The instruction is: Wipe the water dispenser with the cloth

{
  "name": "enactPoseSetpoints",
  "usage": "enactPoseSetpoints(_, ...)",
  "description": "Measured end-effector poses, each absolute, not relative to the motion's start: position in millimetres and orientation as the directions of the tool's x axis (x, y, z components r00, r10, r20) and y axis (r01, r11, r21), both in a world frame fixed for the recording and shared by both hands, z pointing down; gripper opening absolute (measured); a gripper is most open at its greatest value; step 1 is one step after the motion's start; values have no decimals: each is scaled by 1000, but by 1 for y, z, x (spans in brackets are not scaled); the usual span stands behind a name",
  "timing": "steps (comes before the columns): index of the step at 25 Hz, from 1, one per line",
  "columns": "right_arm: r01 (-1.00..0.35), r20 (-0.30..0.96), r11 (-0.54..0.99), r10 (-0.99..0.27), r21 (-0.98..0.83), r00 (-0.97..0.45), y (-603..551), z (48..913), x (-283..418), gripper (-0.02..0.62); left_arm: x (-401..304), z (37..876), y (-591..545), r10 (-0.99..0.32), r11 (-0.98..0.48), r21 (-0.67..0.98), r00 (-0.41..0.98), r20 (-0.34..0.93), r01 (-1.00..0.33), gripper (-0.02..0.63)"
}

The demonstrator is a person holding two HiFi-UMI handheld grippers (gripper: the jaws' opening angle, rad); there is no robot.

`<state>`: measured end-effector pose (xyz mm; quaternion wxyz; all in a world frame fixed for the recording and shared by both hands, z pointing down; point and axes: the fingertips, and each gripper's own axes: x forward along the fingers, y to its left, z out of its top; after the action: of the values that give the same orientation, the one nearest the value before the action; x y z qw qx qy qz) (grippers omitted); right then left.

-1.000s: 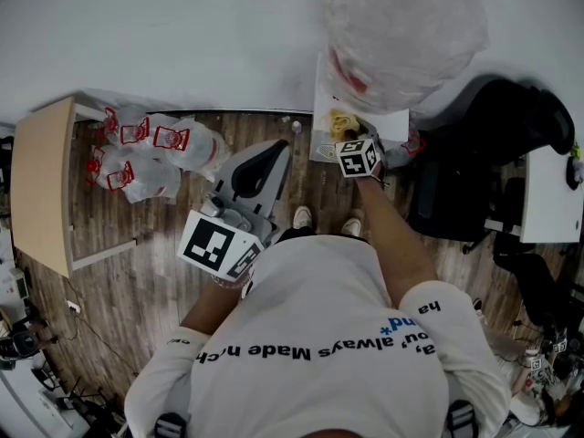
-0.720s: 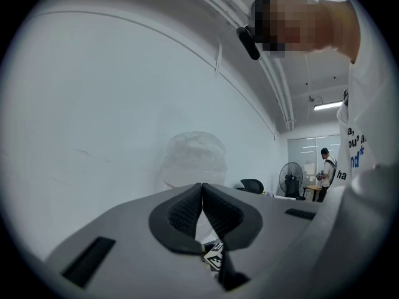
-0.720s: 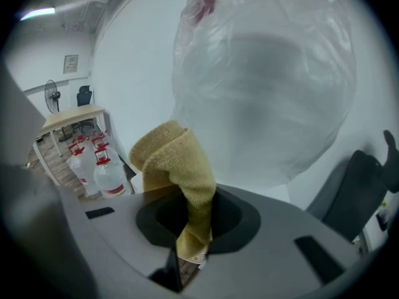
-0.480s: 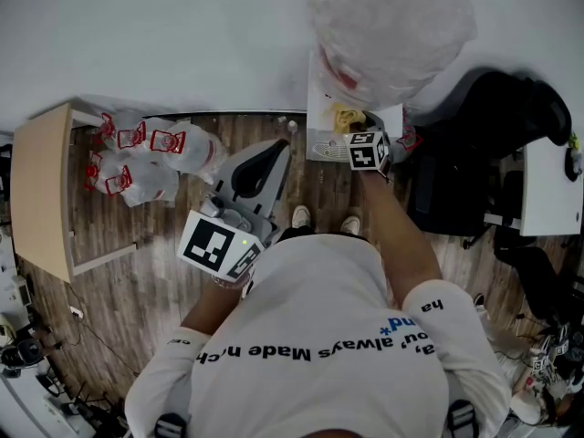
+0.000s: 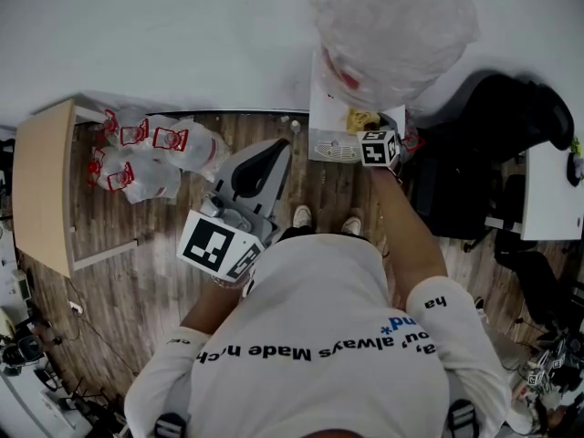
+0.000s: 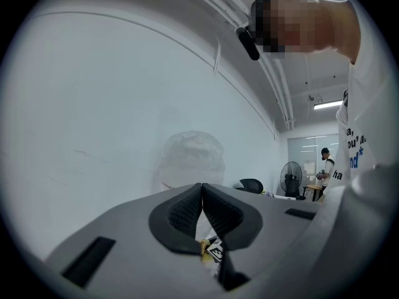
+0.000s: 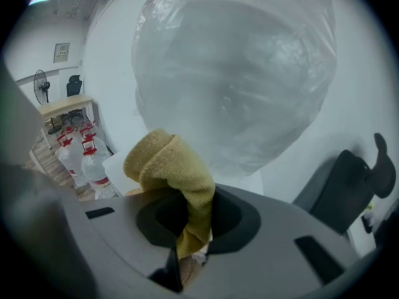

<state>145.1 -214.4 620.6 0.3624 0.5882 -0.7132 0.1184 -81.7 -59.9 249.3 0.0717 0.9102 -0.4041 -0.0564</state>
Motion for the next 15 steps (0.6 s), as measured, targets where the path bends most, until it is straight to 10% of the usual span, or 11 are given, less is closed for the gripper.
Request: enactPoseSetpoints(15, -908, 687, 341, -722, 245, -86, -219, 634, 148, 58, -80, 250, -55, -742, -665, 178, 670, -41, -725, 20)
